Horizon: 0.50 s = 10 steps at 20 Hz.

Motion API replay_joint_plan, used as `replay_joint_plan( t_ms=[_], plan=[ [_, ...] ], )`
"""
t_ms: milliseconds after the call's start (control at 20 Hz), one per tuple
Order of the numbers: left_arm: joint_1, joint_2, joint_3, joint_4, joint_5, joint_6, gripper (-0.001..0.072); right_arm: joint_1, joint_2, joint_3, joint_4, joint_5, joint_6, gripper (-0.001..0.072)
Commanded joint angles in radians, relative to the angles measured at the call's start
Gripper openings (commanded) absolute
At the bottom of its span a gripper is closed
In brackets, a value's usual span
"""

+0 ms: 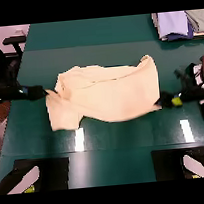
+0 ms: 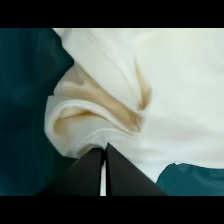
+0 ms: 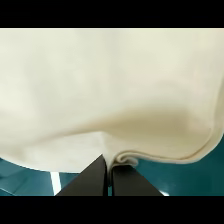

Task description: Fold the shirts.

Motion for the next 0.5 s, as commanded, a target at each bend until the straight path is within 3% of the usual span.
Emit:
replay_joint_plan(
  t_ms=[0,200,450],
  plan=[
    [0.0,0.132,0.2,-0.003,0.001,-0.077,0.0023,0.008,0.109,0.285,0.002,-0.018,0.0,0.0018],
    [0.0,0.198,0.639,-0.001,0.005,-0.087,0.0023,-0.071,0.207,0.682,0.002,-0.016,0.0,0.0018],
    [0.0,0.203,1.097,0.005,0.083,-0.115,0.0023,-0.203,0.281,0.995,0.002,-0.006,0.0,0.0017]
  ],
)
